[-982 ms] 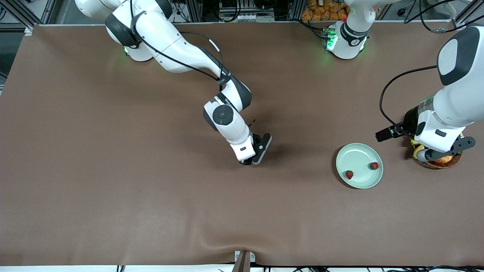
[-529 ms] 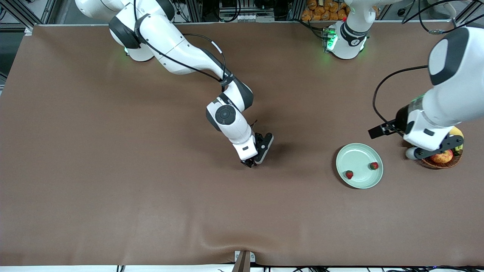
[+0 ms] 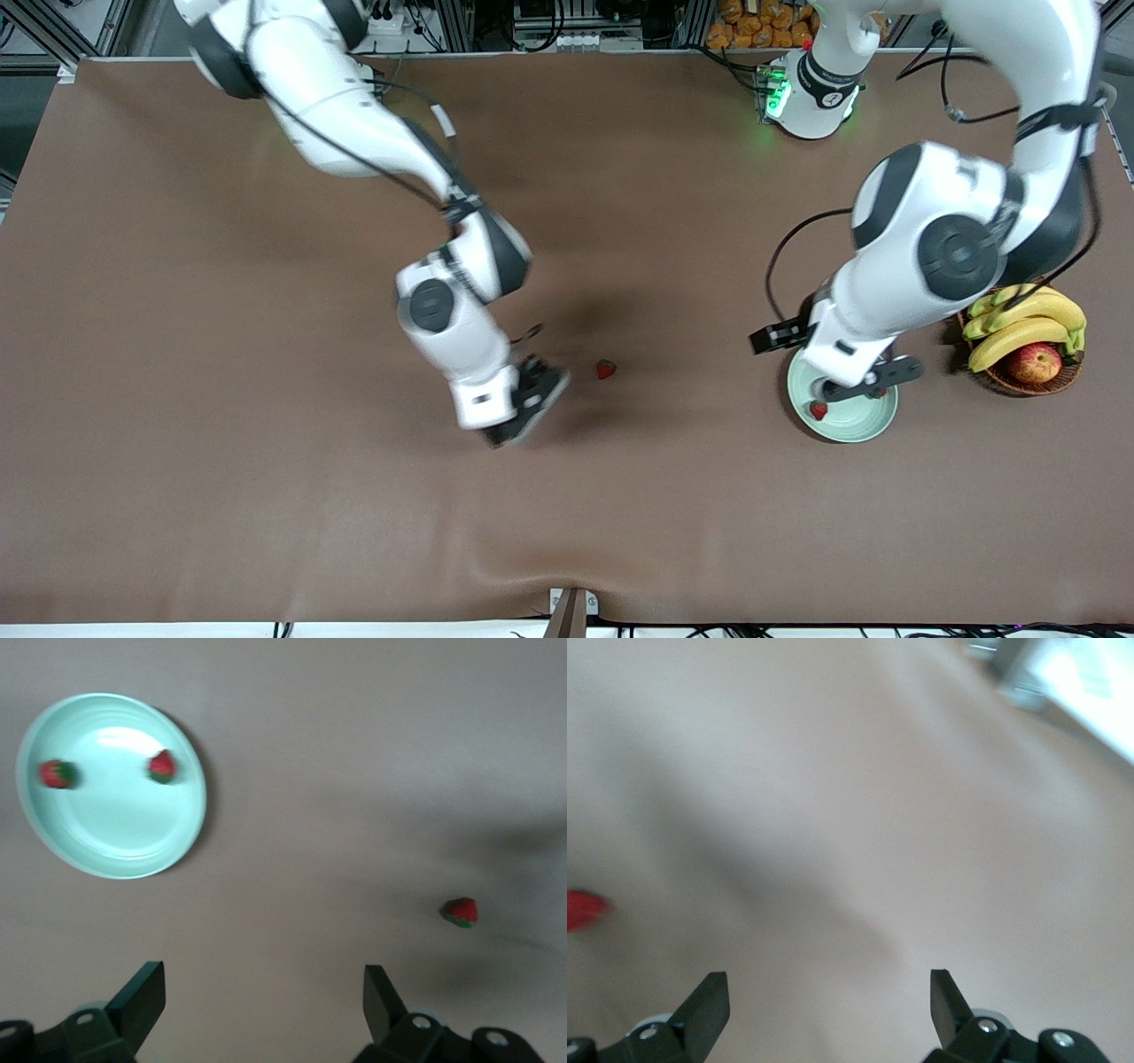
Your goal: Collect all strawberries into plate
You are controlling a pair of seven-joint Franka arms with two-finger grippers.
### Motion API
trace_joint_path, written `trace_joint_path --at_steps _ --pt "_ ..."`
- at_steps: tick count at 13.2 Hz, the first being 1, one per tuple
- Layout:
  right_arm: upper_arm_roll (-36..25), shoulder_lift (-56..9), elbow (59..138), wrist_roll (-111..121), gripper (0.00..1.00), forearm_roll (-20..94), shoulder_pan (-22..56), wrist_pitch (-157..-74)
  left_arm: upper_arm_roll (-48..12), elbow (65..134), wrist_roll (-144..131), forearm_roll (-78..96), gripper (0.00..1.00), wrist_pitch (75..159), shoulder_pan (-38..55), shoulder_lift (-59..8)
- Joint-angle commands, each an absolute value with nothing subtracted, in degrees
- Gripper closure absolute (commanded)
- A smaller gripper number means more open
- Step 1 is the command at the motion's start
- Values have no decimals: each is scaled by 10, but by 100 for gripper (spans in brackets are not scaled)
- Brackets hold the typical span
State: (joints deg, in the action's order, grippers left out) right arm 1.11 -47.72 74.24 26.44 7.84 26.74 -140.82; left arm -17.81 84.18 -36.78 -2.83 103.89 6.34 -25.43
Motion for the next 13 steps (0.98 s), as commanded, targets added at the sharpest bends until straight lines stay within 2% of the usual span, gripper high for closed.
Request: trace_joint_path --at_steps 1,6,8,10,13 --pt "20 -409 824 268 0 78 189 -1407 -176 834 -415 -31 10 1076 109 -290" --pt "12 -259 991 270 0 78 61 -1408 -171 830 -426 -34 11 1248 170 -390" --pt "-34 -192 1051 269 0 78 61 -1405 -157 831 -425 -39 11 1303 199 -422" --pt "-73 -139 1075 257 0 78 69 -1355 -151 831 -425 -68 14 1329 220 -447" --pt "-77 -78 1072 208 0 76 35 -1250 -151 831 -426 -72 18 1376 236 -479"
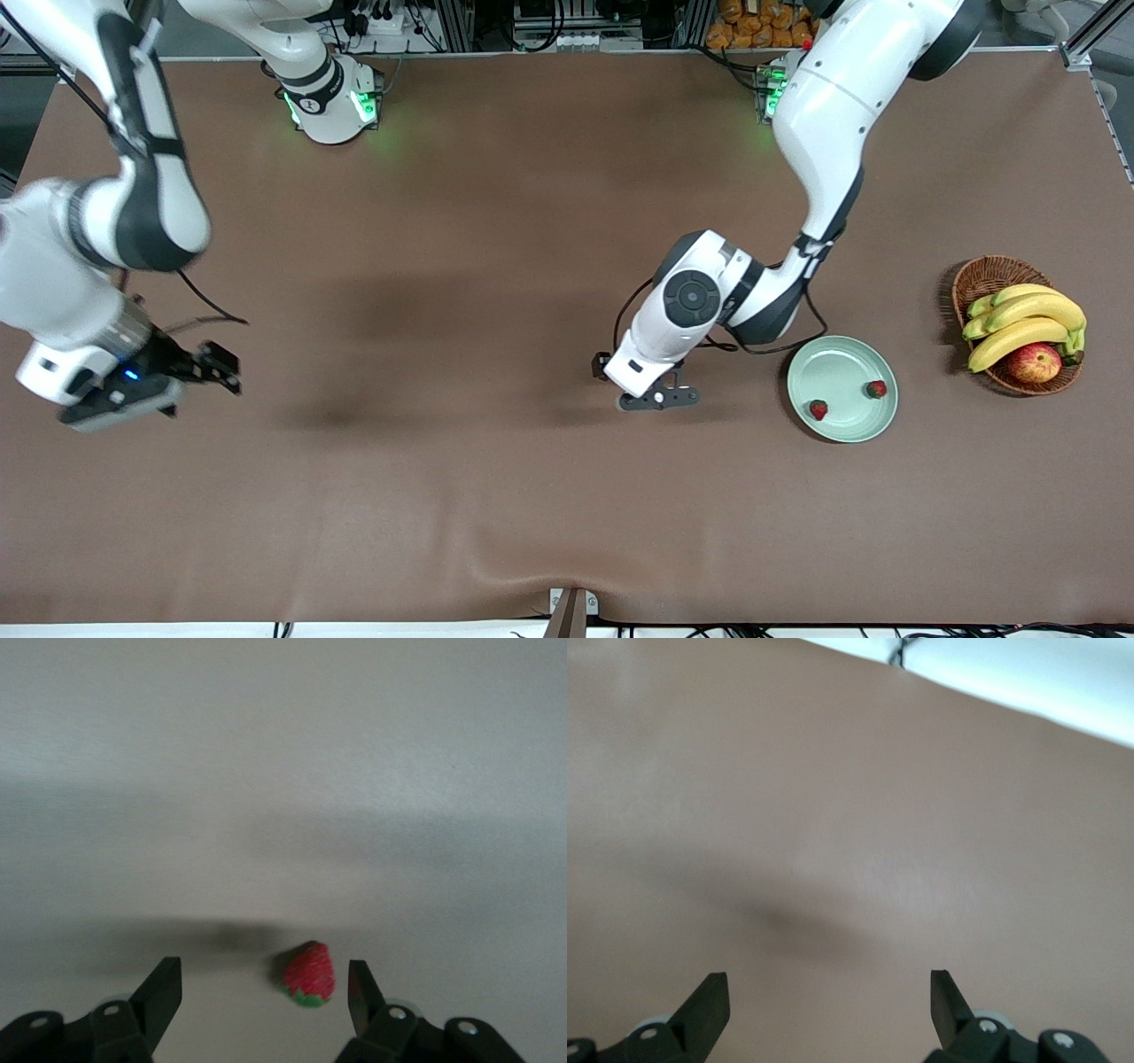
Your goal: Collect all strawberries into plate
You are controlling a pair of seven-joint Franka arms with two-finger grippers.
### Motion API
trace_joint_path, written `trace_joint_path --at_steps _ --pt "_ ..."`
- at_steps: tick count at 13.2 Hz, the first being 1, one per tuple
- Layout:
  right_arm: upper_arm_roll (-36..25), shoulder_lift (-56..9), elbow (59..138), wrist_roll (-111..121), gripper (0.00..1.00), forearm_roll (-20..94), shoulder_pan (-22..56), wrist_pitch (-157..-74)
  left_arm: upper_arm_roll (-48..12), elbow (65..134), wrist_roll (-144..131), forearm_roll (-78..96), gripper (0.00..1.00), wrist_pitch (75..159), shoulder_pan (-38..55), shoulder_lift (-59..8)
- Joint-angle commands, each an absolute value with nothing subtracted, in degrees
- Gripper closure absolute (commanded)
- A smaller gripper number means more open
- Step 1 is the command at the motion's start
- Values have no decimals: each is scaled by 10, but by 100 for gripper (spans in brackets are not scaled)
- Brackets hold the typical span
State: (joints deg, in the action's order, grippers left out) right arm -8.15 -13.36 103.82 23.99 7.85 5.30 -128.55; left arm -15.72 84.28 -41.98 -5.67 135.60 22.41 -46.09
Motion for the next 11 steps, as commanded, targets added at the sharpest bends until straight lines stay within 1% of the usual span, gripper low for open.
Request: trace_joint_path --at_steps 1,3,5,6,8,10,11 --pt "-78 -63 1072 194 0 76 30 -1222 -151 831 -427 -72 22 1379 240 -486" --pt "-71 -37 1067 137 0 49 16 -1171 -151 831 -429 -72 27 1383 245 -497" --pt "-14 -19 1047 71 0 8 -22 -1110 -150 831 -431 -72 28 1400 247 -504" --pt "2 -15 1022 49 0 -1 -31 -1066 -149 831 -433 -72 29 1404 249 -506" --pt "4 -18 945 33 0 -3 -26 -963 -149 831 -439 -73 33 1404 256 -509" --pt "3 -19 891 33 0 -4 -30 -890 -149 832 -438 -74 44 1404 257 -510" --pt "3 -19 872 32 0 -4 -30 -860 -149 832 -438 -74 56 1404 257 -510"
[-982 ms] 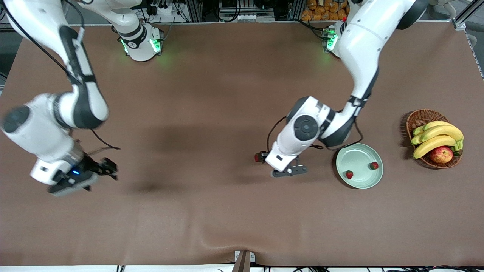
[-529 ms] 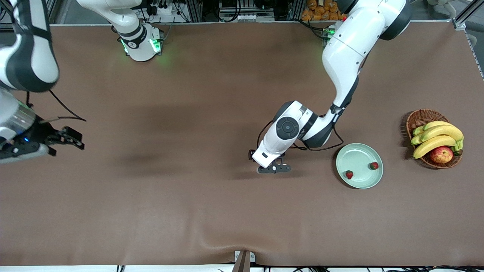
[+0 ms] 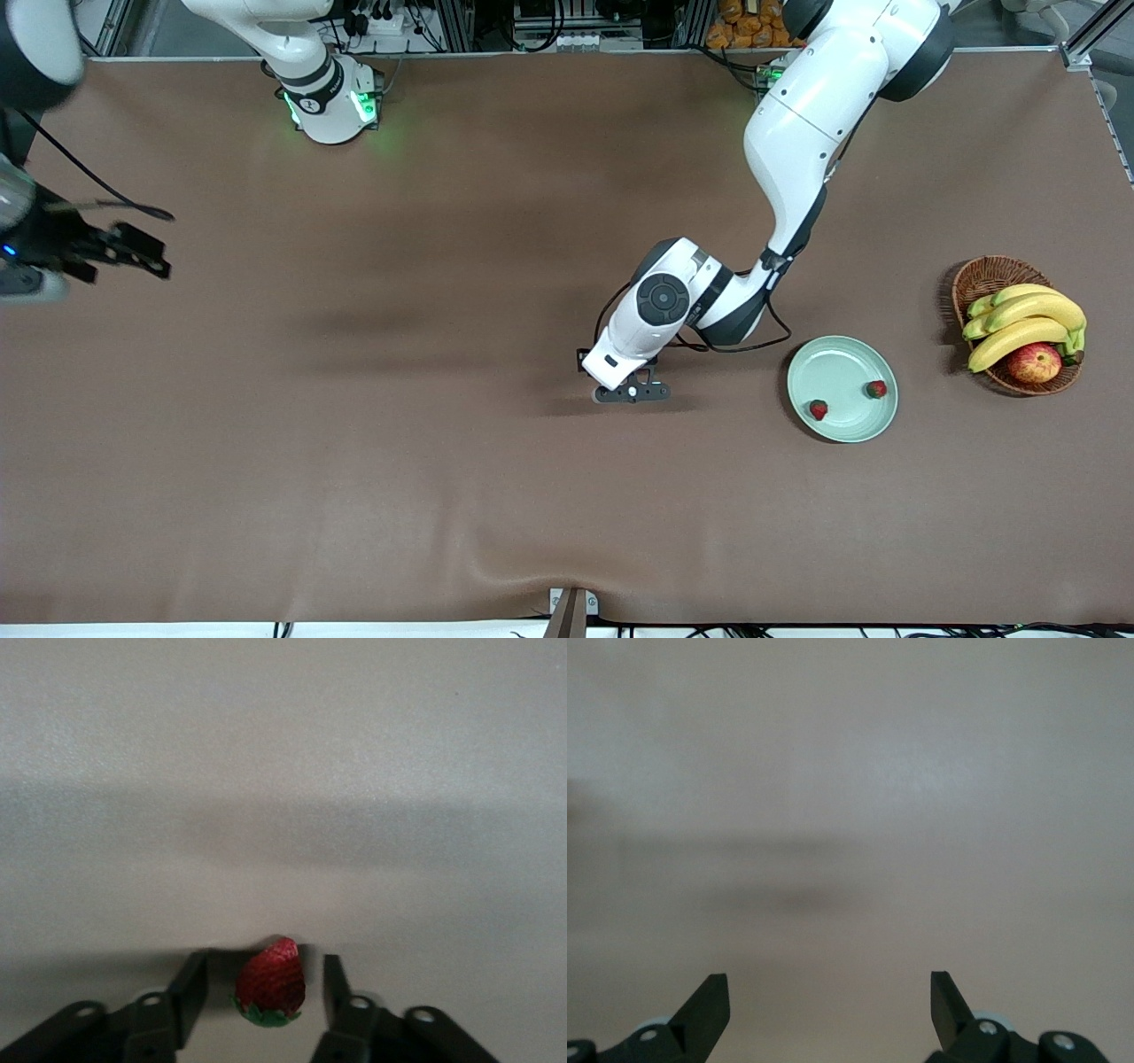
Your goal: Collect all strawberries into plate
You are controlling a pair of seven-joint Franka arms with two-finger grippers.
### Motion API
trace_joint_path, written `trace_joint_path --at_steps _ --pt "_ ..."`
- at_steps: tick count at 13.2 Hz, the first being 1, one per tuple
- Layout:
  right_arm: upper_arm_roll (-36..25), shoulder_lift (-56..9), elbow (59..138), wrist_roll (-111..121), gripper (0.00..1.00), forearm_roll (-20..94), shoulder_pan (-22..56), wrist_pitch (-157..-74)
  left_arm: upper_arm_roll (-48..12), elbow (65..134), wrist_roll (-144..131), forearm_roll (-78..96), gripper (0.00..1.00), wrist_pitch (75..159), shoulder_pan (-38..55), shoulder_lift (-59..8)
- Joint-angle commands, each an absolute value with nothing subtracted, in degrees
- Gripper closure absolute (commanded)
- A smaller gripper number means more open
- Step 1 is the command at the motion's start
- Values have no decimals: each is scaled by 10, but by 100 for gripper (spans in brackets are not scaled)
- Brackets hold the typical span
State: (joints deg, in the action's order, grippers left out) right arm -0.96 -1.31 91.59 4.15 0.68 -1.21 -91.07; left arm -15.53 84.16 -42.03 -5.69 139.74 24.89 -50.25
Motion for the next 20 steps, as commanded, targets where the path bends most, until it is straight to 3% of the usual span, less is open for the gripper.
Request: trace_joint_path --at_steps 1,3,4,8,12,16,20 --pt "3 -19 856 20 0 -4 -32 -833 -149 832 -438 -74 70 1404 257 -509" --pt "2 -19 838 -3 0 -3 -32 -796 -148 834 -437 -75 99 1402 255 -504" --pt "2 -18 836 -12 0 -3 -31 -790 -148 834 -435 -76 100 1398 248 -497" --pt "5 -17 833 -18 0 2 -27 -794 -149 839 -427 -76 100 1333 189 -423" --pt "3 -19 835 -8 0 -3 -32 -834 -151 888 -360 -76 100 1242 84 -343" --pt "3 -25 838 -6 0 -2 -32 -848 -151 927 -300 -76 100 1239 7 -341" --pt "2 -30 837 -12 0 -3 -34 -846 -149 956 -274 -76 87 1239 -53 -352"
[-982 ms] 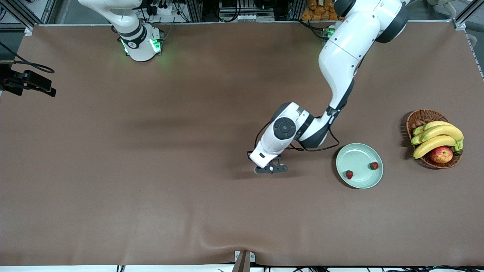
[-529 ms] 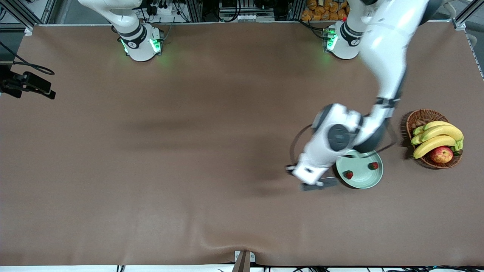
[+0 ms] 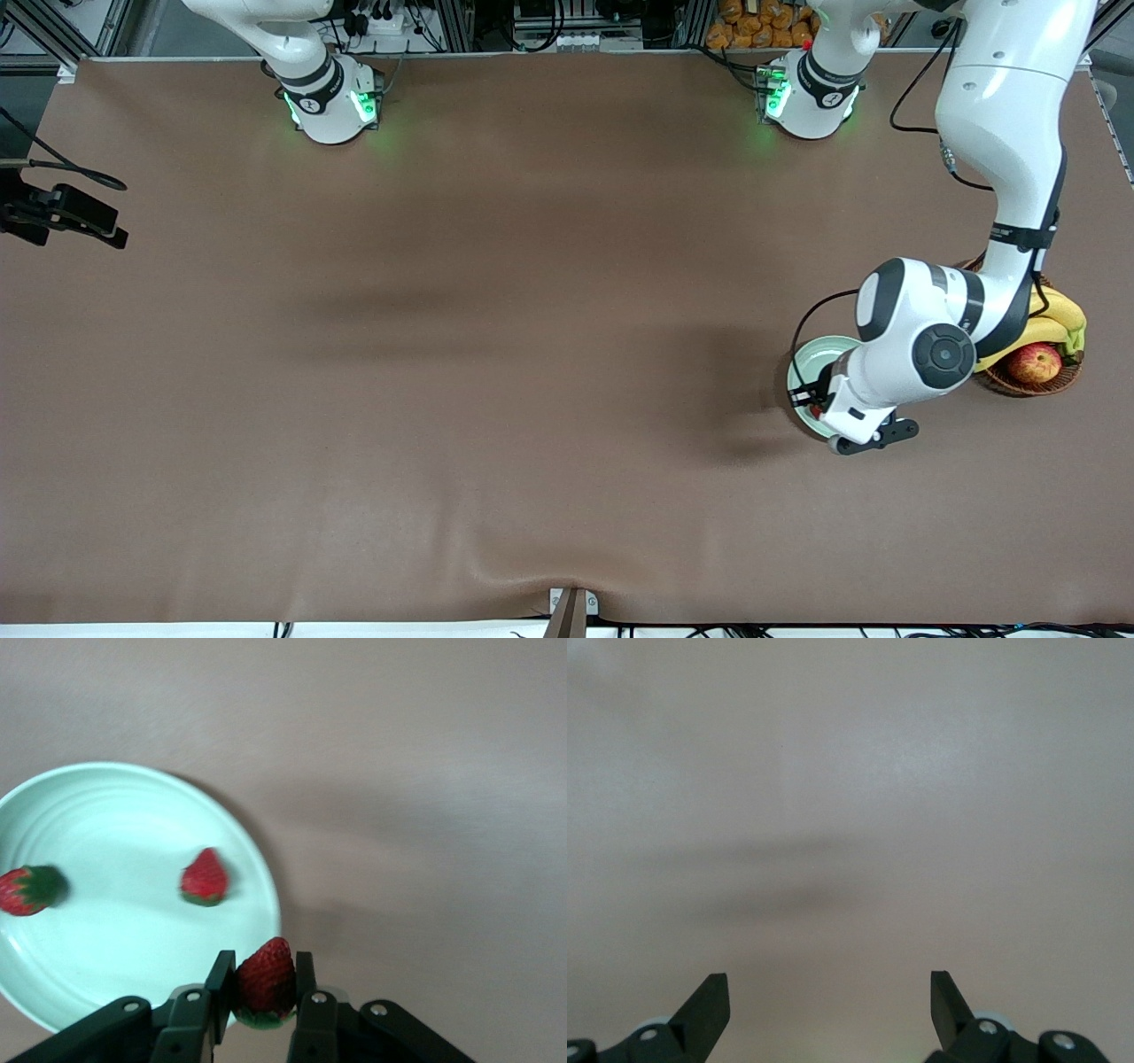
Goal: Collect all strawberries into plate
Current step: 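Lower the third strawberry onto the plate and open the left gripper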
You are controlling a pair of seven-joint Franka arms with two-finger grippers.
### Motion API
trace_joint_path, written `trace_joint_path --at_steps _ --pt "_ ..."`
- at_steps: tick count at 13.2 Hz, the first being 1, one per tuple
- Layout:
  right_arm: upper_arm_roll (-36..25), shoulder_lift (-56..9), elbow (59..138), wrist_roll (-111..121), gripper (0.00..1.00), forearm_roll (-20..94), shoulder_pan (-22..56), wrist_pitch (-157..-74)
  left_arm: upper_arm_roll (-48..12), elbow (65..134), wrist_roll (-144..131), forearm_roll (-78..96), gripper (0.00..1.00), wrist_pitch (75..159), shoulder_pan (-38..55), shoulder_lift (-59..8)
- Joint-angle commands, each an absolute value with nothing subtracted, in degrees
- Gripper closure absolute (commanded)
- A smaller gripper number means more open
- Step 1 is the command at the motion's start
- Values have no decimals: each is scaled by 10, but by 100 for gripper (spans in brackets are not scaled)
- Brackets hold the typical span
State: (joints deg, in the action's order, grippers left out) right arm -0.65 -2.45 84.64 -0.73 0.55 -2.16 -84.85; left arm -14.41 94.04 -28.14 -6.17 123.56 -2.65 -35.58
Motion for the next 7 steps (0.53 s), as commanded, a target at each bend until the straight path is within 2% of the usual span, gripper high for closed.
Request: trace_joint_path --at_steps 1,3,4,5,7 --pt "2 -32 837 -12 0 -3 -35 -846 -149 963 -272 -76 81 1239 -61 -355" --pt "2 -33 837 -13 0 -3 -34 -848 -149 965 -271 -76 55 1239 -72 -364" --pt "2 -33 837 -13 0 -3 -33 -848 -149 965 -269 -76 24 1239 -79 -364" --pt "2 -33 836 -13 0 -4 -36 -849 -149 964 -266 -76 0 1238 -82 -362" --pt "1 -33 836 -13 0 -3 -37 -847 -149 960 -270 -75 0 1234 -85 -344"
